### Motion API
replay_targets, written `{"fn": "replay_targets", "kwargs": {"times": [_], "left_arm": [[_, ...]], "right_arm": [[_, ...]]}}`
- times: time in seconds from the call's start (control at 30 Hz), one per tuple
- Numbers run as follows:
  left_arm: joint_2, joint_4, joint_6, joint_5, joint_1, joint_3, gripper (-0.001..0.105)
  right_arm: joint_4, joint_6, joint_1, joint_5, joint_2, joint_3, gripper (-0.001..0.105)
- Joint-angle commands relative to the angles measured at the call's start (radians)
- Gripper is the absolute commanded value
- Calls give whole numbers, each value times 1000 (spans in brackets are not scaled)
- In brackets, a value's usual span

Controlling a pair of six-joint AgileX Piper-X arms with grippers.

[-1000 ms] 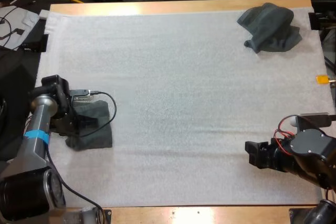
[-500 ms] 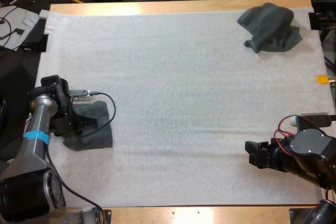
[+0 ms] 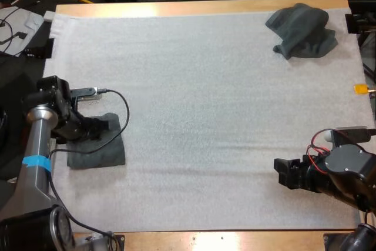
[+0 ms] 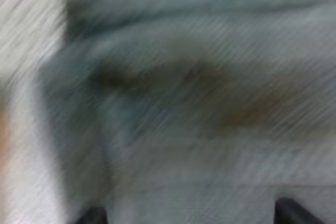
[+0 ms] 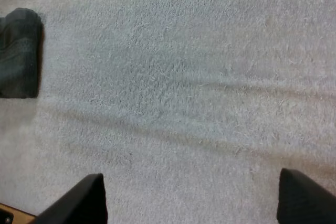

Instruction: Pick towel from pile, fold and stack

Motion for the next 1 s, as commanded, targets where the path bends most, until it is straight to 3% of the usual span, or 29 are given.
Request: {"fn": "replay_targets", "kwargs": {"times": [0.0,0.07,0.17,0.3,0.33,0.43,0.5,0.73,0.97], "left_arm": [[-20,3,-16,172,-8,2,60],[-17,-11,-20,218,-7,15,60],[-16,-18,-20,209,-7,35,60],[-21,-25,-18,146,-6,60,60],[-23,-34,-16,83,-8,78,60],[-29,-66,-19,29,-8,114,60],[-3,-51,-24,66,-1,87,60],[53,-62,-31,-65,-1,90,60],[76,-81,-34,0,-4,93,60]], "right_arm": [[-4,-7,2,0,-3,-5,65],[-3,-7,2,0,-3,-6,65],[-1,-8,3,1,-3,-6,65],[-2,-5,1,0,-5,-7,65],[-2,-5,2,0,-6,-7,65],[-1,-5,1,-2,-7,-8,65],[3,-1,1,-1,-3,-4,65],[4,0,4,-6,-2,-4,64],[3,-1,3,-6,-2,-6,65]]}}
